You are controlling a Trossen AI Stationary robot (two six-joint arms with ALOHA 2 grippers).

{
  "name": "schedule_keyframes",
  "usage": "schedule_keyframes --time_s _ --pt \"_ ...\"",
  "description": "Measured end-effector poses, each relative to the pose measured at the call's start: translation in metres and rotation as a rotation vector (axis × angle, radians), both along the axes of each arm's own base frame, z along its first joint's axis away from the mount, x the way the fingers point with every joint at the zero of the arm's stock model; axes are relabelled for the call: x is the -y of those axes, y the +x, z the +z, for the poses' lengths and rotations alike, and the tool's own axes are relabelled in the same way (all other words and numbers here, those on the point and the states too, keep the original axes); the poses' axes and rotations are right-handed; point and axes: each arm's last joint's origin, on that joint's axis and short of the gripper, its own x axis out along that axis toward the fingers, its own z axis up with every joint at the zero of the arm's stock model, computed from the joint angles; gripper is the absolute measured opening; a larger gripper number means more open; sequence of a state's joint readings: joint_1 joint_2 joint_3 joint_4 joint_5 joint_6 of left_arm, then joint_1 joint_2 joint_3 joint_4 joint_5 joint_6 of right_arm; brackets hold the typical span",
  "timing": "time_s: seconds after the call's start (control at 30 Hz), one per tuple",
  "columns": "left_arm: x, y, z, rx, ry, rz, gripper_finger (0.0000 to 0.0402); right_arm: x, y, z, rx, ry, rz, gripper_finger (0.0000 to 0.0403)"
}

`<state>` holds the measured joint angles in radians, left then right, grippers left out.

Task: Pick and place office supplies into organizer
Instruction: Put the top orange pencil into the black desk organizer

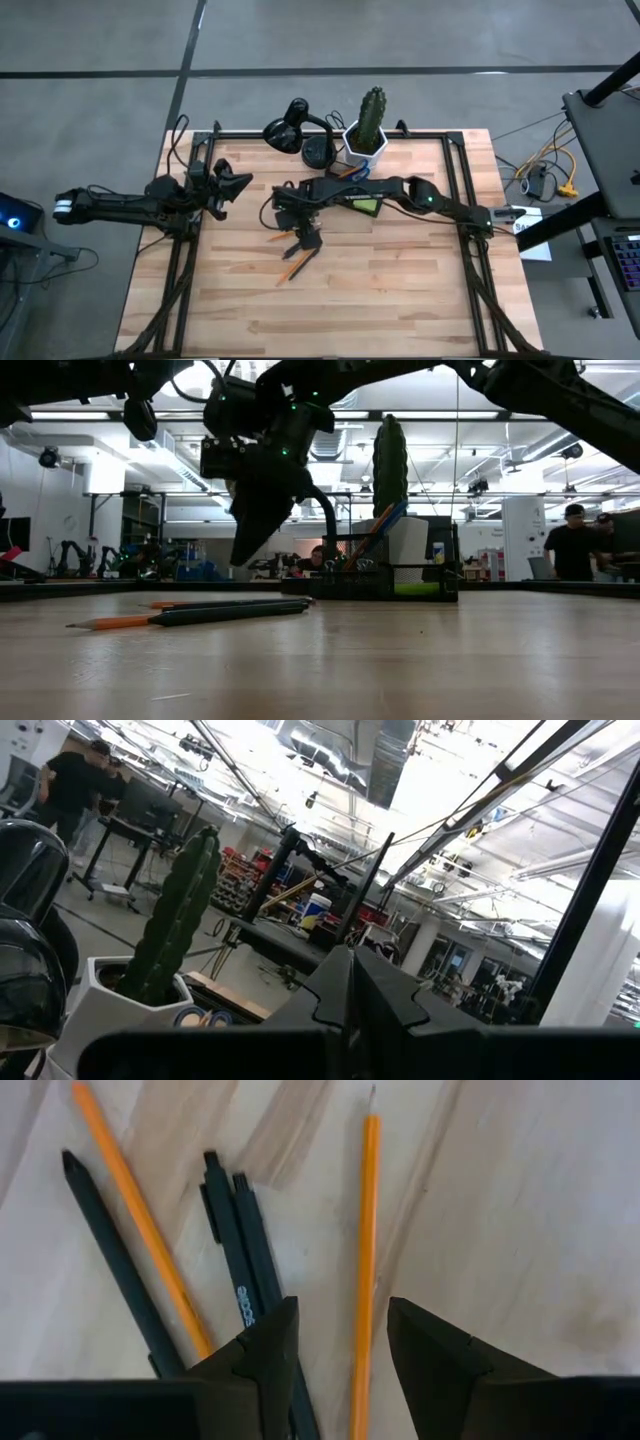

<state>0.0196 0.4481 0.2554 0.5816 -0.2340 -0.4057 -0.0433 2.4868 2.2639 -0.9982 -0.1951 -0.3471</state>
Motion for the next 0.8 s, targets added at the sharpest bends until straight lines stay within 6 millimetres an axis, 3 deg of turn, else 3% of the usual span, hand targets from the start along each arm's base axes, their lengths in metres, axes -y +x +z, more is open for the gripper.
schedule_keyframes --time_s 0.43,0.8 --pt "0.000 0.000 0.000 -0.003 -0.001 0.000 0.0000 0.003 -0.007 -0.026 -0.080 -0.020 -0.007 0.0139" --pt "0.000 0.000 0.000 -0.003 -0.001 0.001 0.0000 0.016 -0.015 -0.043 -0.132 -0.078 -0.045 0.0134"
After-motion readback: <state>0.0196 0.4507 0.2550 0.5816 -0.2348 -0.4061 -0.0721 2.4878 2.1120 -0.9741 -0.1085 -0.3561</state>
